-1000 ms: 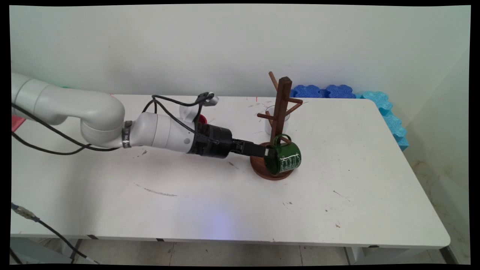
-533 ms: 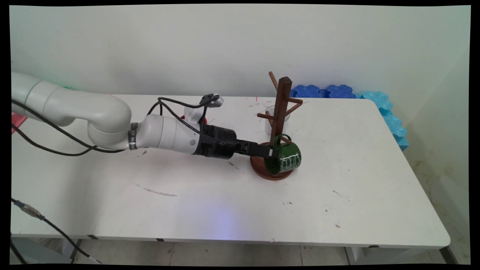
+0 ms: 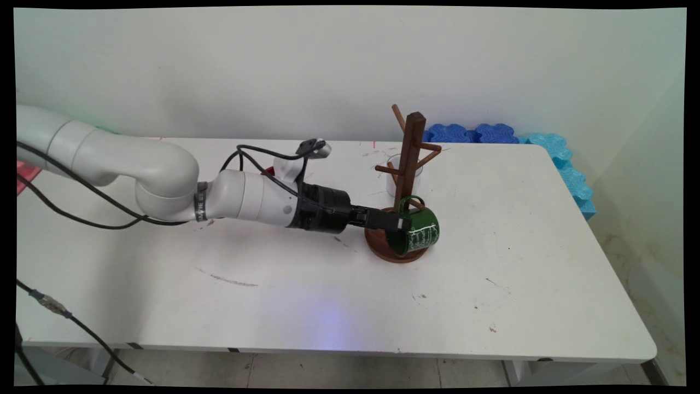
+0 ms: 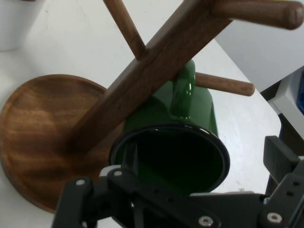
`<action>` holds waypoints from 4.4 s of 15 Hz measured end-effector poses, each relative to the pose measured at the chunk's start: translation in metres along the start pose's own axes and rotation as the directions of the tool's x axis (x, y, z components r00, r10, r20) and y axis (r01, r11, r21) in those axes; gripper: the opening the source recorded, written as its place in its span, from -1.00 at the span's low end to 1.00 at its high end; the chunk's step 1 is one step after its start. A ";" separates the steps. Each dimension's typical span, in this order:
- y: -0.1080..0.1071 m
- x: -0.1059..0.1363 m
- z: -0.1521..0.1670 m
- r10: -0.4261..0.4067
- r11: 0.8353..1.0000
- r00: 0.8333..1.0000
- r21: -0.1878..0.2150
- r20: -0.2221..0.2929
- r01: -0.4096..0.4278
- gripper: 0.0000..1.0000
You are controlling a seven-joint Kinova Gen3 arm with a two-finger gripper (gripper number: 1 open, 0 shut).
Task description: Pick up the green mug from the rack, then place the picked object on the table
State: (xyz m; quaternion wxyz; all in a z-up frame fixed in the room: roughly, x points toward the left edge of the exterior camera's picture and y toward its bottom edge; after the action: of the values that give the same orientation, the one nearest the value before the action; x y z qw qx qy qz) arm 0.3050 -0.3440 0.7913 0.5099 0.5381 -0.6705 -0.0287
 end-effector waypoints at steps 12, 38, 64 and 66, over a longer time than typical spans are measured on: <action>0.003 -0.003 0.013 -0.007 1.000 1.000 0.012 -0.008 0.007 -1.00; 0.010 -0.003 0.010 0.032 0.999 0.999 0.008 -0.007 -0.032 -1.00; 0.023 0.006 0.003 0.007 1.000 1.000 0.014 -0.008 -0.007 -1.00; 0.025 0.007 0.002 0.011 1.000 1.000 0.013 -0.008 -0.010 -1.00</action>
State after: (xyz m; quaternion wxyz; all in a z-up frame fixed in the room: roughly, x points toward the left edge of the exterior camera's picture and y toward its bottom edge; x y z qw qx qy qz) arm 0.2869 -0.3403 0.8092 0.5093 0.5380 -0.6714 -0.0195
